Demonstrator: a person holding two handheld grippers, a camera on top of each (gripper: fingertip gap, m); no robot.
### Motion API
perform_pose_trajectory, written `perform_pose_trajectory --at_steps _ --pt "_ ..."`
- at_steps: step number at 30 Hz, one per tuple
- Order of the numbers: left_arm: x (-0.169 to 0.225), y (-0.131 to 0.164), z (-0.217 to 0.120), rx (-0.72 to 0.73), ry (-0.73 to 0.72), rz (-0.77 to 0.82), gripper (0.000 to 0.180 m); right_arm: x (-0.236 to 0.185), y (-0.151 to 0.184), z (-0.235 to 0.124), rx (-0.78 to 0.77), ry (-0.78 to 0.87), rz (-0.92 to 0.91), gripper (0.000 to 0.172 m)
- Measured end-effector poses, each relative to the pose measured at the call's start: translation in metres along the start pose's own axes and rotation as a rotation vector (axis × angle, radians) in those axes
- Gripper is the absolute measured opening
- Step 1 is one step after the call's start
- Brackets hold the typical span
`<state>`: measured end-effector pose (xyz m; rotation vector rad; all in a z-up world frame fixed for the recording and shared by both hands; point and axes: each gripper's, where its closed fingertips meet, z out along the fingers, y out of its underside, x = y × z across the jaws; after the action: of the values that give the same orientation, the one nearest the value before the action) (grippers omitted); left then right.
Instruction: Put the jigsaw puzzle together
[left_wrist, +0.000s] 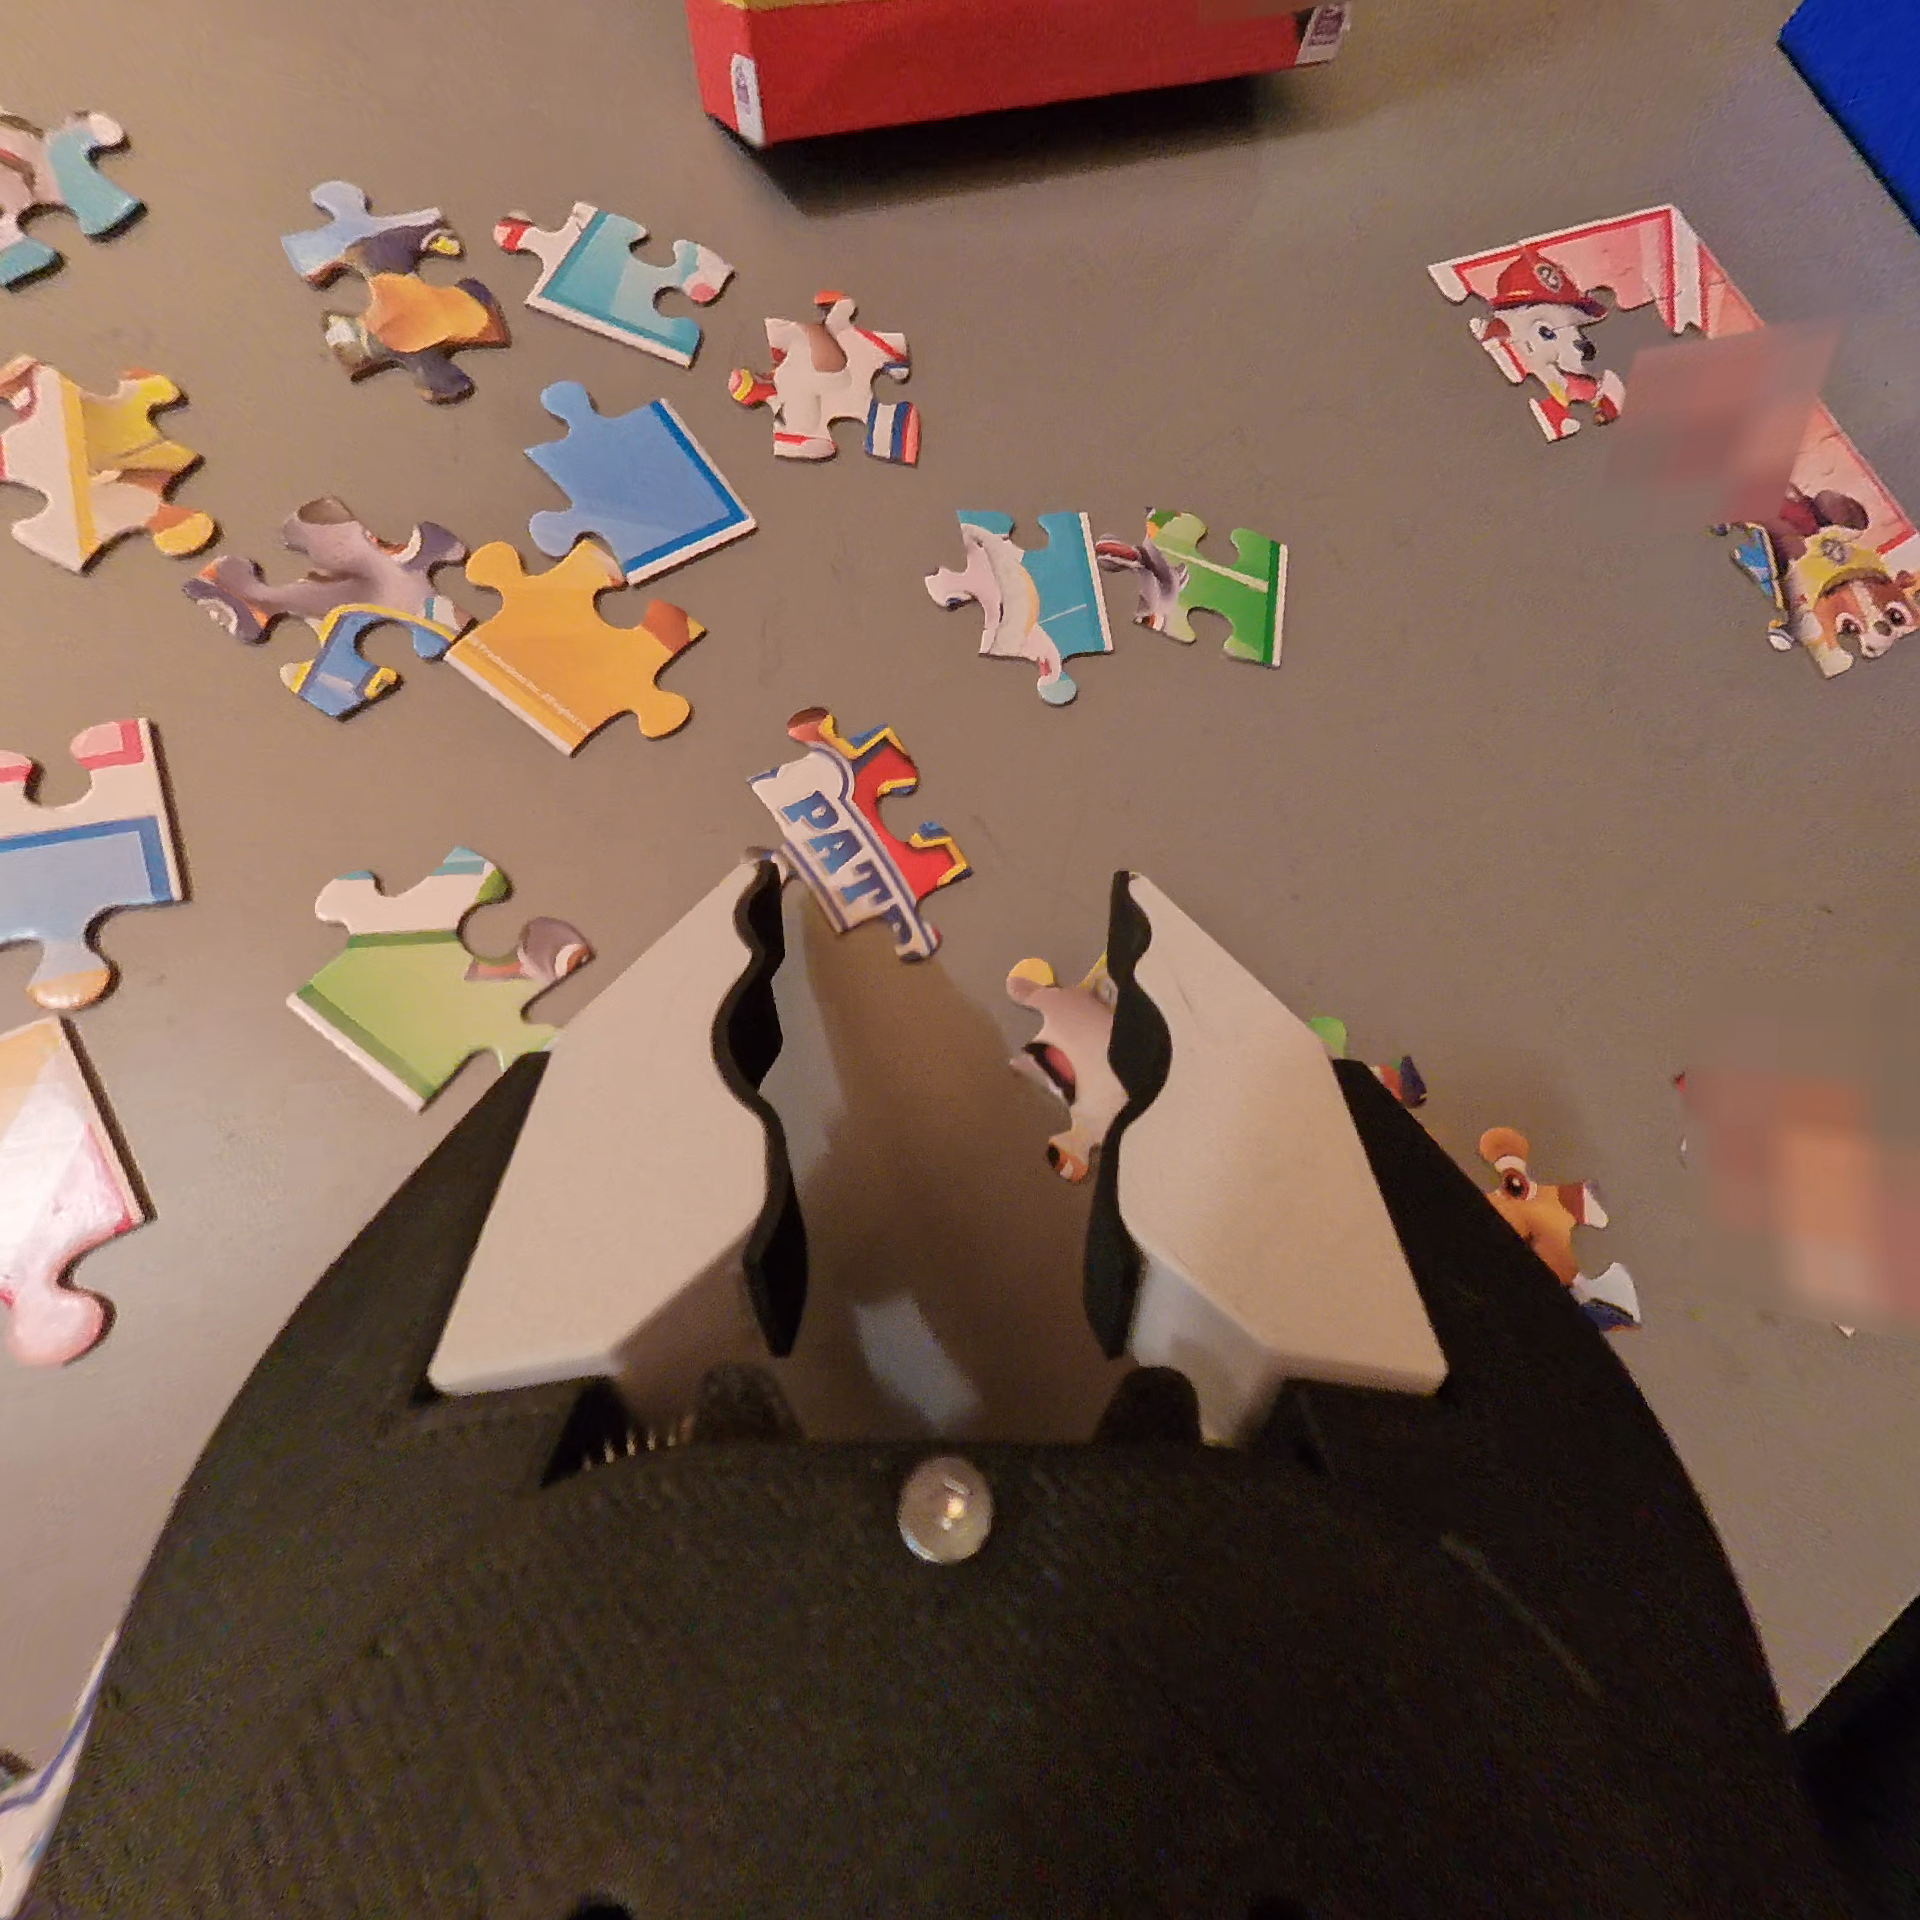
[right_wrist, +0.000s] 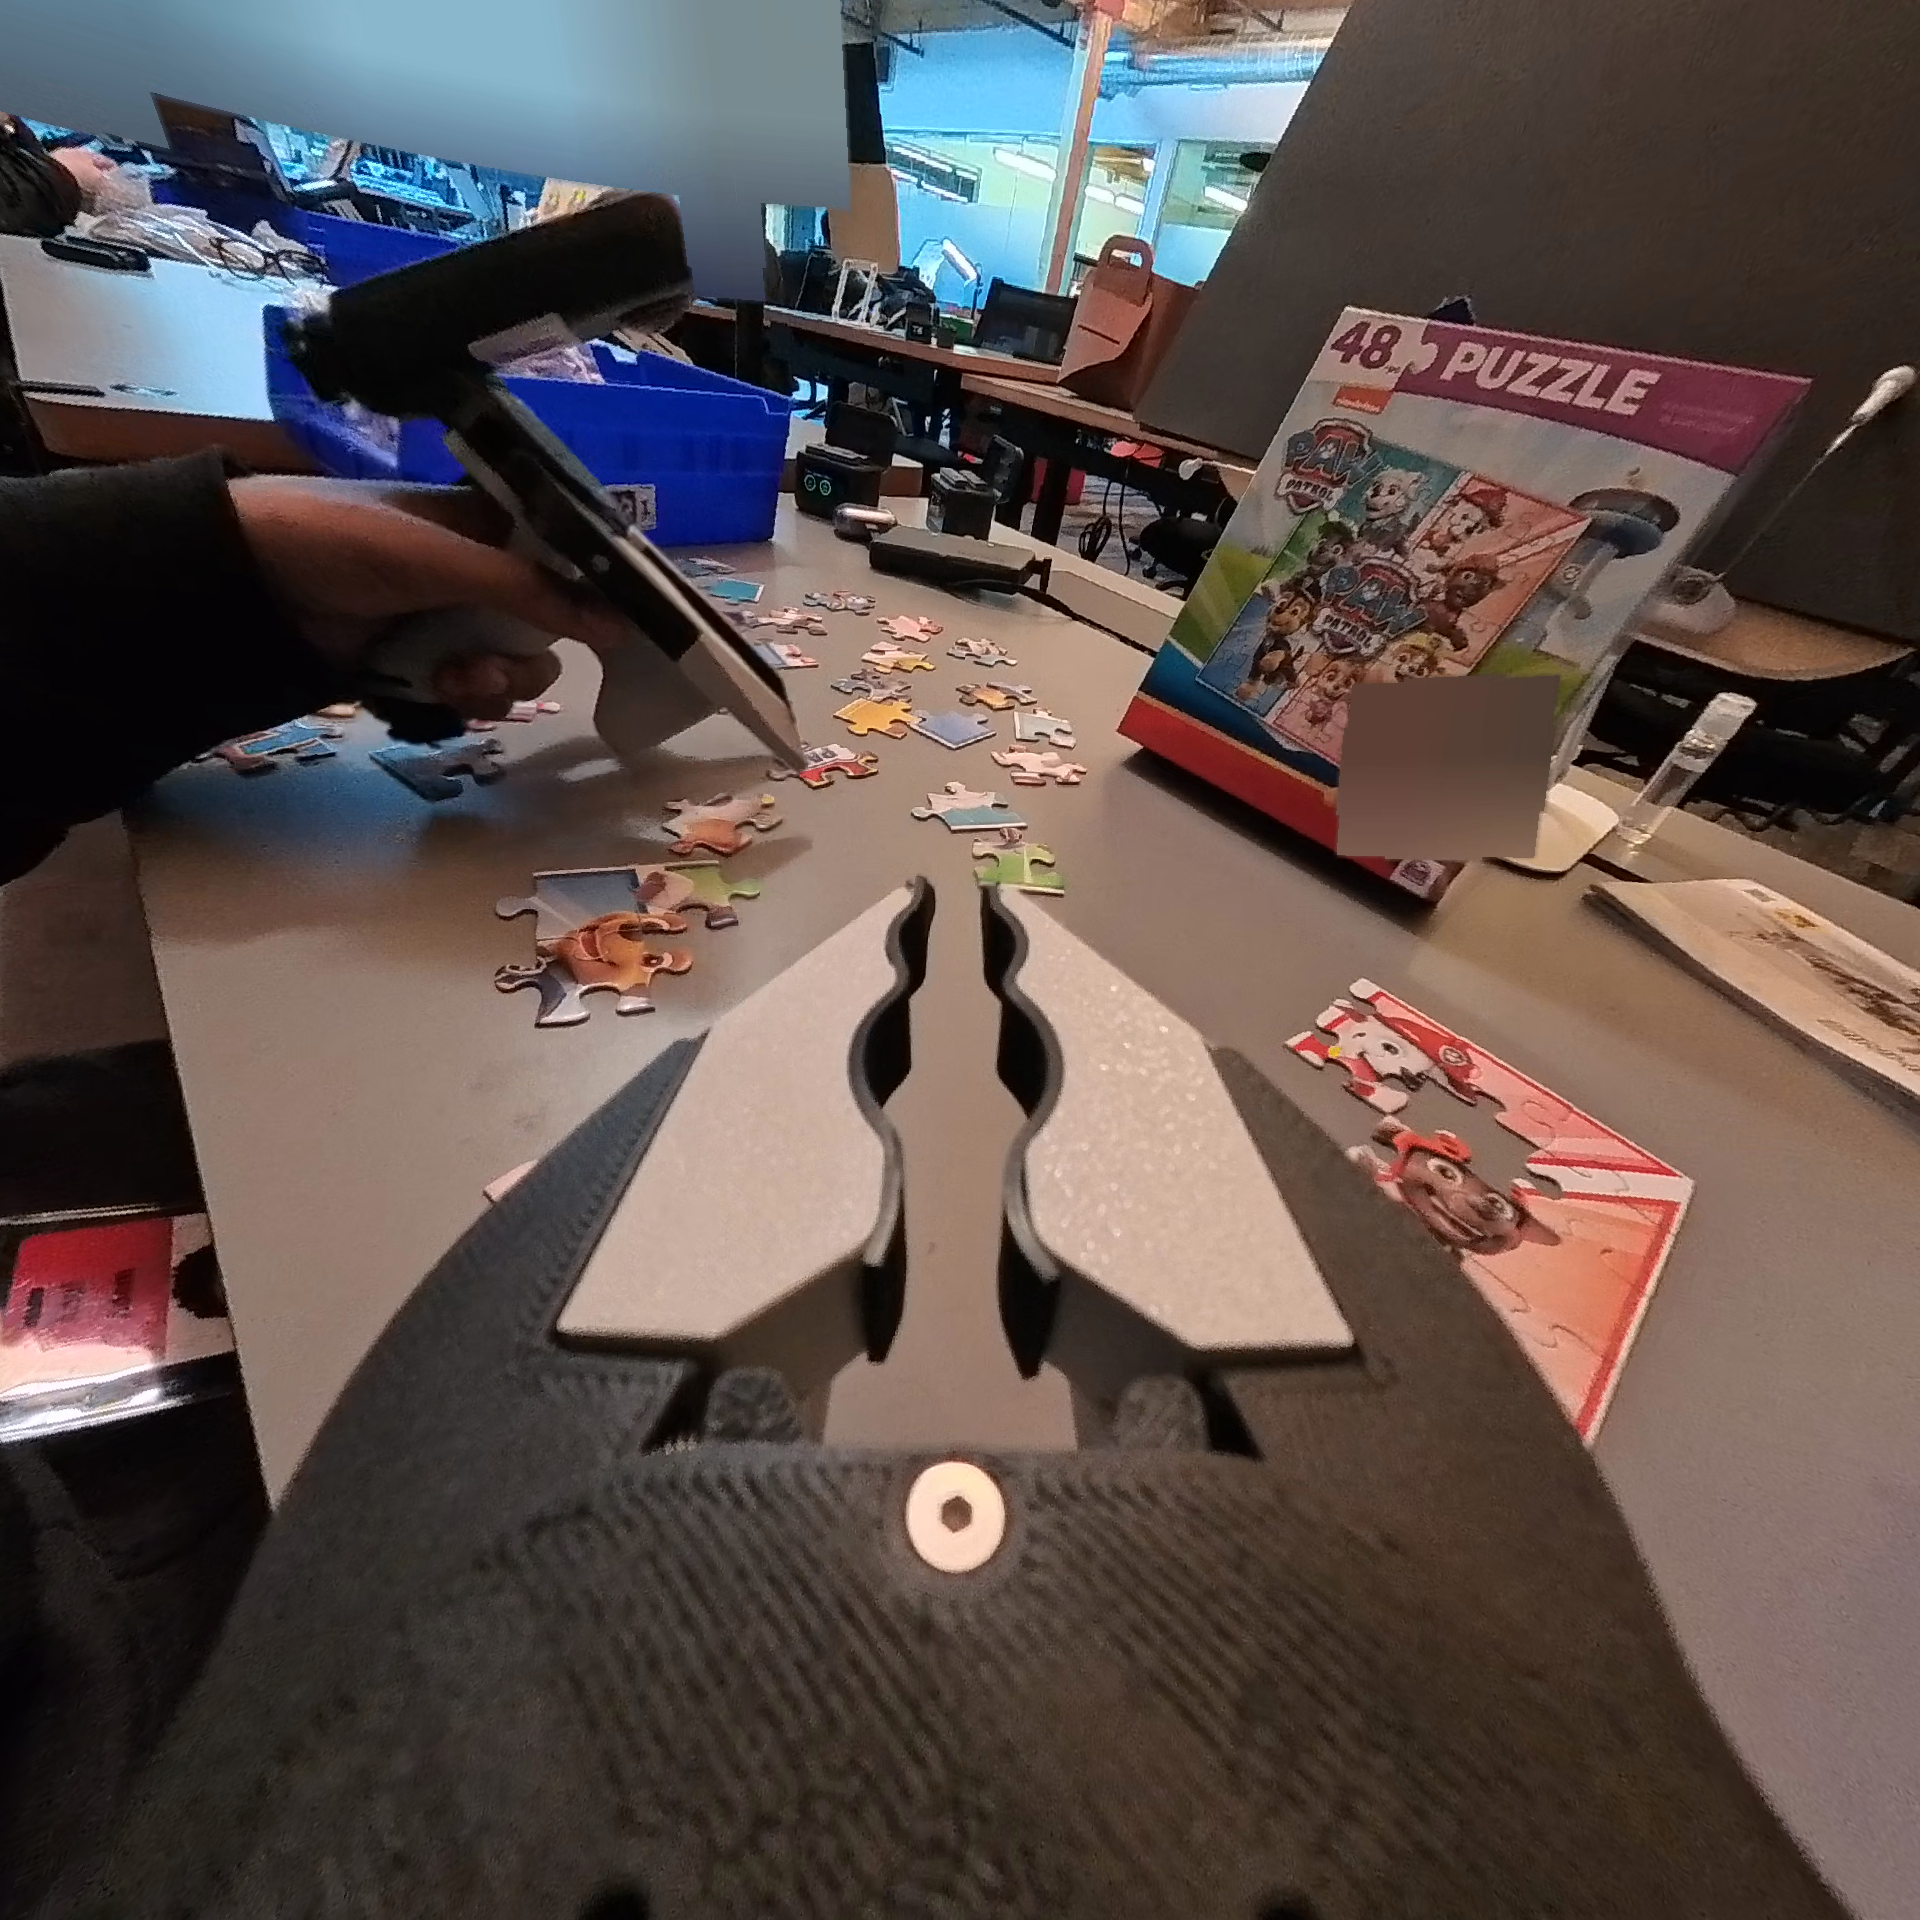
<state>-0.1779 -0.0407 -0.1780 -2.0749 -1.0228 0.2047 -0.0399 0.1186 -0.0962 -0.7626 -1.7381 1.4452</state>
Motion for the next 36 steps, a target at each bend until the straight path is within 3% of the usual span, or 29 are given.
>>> perform_pose_trajectory --at_steps 7,10,12,16,19,24,27,28,29,33,36 --pt "-0.017 0.003 0.017 -0.089 -0.140 0.057 0.064 -0.001 0.000 0.000 0.000 0.009 -0.017 0.008" --pt "-0.011 0.007 0.014 -0.100 -0.133 0.075 0.064 -0.001 -0.001 -0.001 0.006 0.012 -0.019 0.008" --pt "0.004 0.011 0.011 -0.113 -0.058 0.055 0.064 -0.001 -0.001 -0.001 0.006 0.011 -0.021 0.008" --pt "0.078 0.010 0.000 -0.122 0.312 -0.024 0.064 -0.002 0.000 0.000 0.000 0.010 -0.027 0.008" --pt "0.095 -0.002 -0.012 -0.071 0.348 0.037 0.064 -0.002 0.000 0.000 -0.001 0.011 -0.032 0.007" --pt "0.018 -0.049 -0.056 0.158 0.056 0.005 0.058 0.002 0.001 0.002 -0.005 0.029 -0.030 0.007" --pt "-0.031 -0.091 -0.113 0.381 -0.030 -0.121 0.056 0.006 -0.001 0.014 -0.025 0.040 -0.003 0.009" --pt "-0.047 -0.103 -0.135 0.447 -0.072 -0.157 0.045 0.003 -0.005 0.022 -0.034 0.026 0.011 0.011" --pt "-0.061 -0.110 -0.155 0.481 -0.131 -0.170 0.036 -0.001 -0.012 0.031 -0.041 0.007 0.017 0.017" --pt "-0.092 -0.121 -0.207 0.517 -0.327 -0.115 0.031 -0.021 -0.044 0.073 -0.051 -0.065 -0.022 0.025" --pt "-0.089 -0.130 -0.230 0.558 -0.294 -0.091 0.014 -0.032 -0.060 0.109 -0.070 -0.147 0.029 0.030"
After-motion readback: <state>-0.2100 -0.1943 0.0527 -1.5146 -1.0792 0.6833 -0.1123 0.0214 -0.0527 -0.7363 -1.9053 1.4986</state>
